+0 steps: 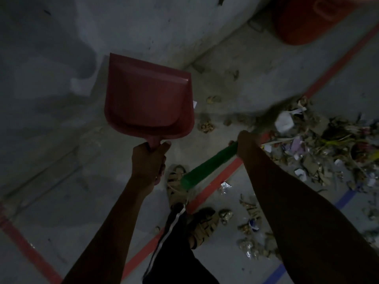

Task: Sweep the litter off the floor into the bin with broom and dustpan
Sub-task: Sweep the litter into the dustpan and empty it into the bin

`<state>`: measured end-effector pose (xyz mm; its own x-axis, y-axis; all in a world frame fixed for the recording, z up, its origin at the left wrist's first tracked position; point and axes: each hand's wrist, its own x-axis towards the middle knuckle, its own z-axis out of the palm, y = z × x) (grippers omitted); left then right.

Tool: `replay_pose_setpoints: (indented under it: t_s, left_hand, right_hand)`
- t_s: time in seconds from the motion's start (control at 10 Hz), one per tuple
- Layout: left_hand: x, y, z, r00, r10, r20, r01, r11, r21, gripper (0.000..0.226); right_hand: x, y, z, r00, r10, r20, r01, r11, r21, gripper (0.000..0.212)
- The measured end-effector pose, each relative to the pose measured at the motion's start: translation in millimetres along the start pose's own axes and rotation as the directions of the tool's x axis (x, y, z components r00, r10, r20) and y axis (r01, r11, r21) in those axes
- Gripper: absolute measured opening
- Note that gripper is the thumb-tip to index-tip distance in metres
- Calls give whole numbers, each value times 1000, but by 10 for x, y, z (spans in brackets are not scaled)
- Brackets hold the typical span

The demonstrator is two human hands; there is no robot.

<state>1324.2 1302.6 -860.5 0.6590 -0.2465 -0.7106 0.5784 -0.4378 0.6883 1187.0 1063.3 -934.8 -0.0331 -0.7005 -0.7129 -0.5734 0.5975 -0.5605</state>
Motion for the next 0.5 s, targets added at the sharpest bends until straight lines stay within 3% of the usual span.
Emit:
replay_pose_setpoints:
  t_s: [0.1, 0.2, 0.3, 0.5]
  left_hand:
    - [42, -33, 4, 1000, 21, 17, -22, 998, 53, 41]
    - [68, -73, 45, 1000, 11, 19, -13, 993, 113, 44]
    - [95, -75, 82, 999, -26, 30, 21, 988, 155, 35]
    - [121, 30, -28, 997, -25, 68, 8, 970, 244, 27]
  right_hand:
    - [90, 234, -236, 994, 38, -105, -46, 996, -73, 15]
    - [157, 360, -260, 947, 38, -318, -23, 999, 49, 24]
    - [-1, 407, -214, 929, -55, -366, 82, 995, 57, 18]
    - [-427, 343, 28, 971, -238, 1, 237, 968, -84, 40]
